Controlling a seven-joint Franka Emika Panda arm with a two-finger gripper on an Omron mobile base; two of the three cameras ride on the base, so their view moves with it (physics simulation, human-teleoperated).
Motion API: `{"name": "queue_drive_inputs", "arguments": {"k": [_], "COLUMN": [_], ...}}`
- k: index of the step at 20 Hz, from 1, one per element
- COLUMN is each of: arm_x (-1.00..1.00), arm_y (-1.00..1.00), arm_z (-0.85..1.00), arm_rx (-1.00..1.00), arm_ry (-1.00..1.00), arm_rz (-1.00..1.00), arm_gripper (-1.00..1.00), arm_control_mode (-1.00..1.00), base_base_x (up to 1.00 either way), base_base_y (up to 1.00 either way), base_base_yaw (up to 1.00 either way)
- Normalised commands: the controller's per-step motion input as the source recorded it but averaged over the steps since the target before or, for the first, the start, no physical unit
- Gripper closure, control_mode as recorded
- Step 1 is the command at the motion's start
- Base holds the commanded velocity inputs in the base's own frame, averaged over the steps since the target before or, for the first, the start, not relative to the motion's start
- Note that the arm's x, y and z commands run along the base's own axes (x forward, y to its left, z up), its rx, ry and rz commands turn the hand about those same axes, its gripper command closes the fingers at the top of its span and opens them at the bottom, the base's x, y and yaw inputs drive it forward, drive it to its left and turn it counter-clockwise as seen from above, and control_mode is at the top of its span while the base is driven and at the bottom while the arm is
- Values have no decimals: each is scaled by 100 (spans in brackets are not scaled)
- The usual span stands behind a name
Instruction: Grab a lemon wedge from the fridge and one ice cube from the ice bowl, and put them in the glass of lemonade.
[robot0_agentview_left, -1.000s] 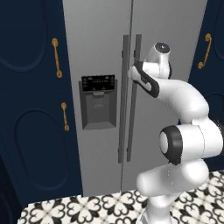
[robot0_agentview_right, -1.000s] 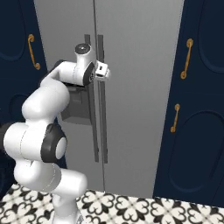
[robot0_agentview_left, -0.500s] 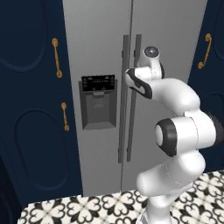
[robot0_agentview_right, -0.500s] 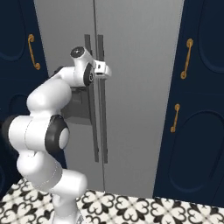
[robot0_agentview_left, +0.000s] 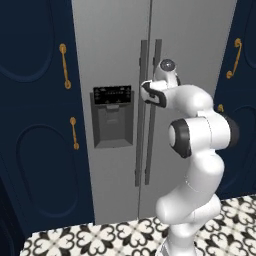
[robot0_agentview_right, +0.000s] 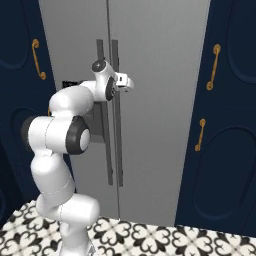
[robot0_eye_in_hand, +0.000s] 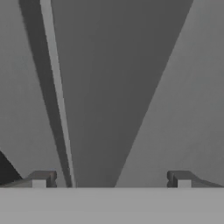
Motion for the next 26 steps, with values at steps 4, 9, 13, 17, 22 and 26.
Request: {"name": "queue_drive_inputs", "arguments": {"k": [4, 9, 13, 17, 22, 26], "arm_x": [60, 43, 22, 14, -18, -61], "arm_y": [-4, 0, 0, 0, -36, -78], "arm_z": [-6, -9, -12, 1, 18, 2], "arm_rx": [2, 10, 3, 0, 1, 5], "arm_ry": [0, -4, -2, 2, 7, 0], "arm_rz": [0, 0, 0, 0, -11, -13], "arm_gripper": [-100, -100, 100, 100, 100, 100], "arm_control_mode": [-100, -100, -100, -100, -100, -100], "base_base_x": [0, 0, 0, 0, 0, 0], "base_base_y": [0, 0, 0, 0, 0, 0], "base_base_yaw": [0, 0, 0, 0, 0, 0]}}
